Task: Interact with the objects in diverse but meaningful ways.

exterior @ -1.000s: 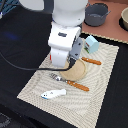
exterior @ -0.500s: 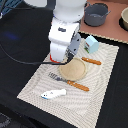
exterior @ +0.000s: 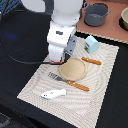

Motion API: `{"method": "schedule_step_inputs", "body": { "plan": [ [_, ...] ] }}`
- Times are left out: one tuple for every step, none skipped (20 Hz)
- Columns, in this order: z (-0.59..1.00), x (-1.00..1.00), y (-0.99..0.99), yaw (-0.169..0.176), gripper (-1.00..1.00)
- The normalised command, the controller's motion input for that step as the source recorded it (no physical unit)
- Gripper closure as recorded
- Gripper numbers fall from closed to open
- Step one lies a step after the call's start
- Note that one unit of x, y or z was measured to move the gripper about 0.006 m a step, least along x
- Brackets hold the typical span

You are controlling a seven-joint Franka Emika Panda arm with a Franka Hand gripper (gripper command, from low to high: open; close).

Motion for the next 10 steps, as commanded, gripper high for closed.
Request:
{"method": "schedule_step_inputs", "body": {
  "plan": [
    [-0.4, -0.29, 0.0, -0.018, -1.0],
    [-0.41, -0.31, 0.0, -0.019, -1.0],
    [-0.4, -0.29, 0.0, -0.018, -1.0],
    [-0.41, -0.31, 0.0, -0.019, -1.0],
    [-0.43, -0.33, 0.0, -0.02, -1.0],
    [-0.45, -0.32, 0.0, -0.02, -1.0],
    [-0.45, -0.28, 0.0, -0.019, -1.0],
    [-0.46, -0.27, 0.0, -0.018, -1.0],
    [-0.45, -0.27, 0.0, -0.019, -1.0],
    [-0.43, -0.28, 0.0, -0.019, -1.0]
  ]
}}
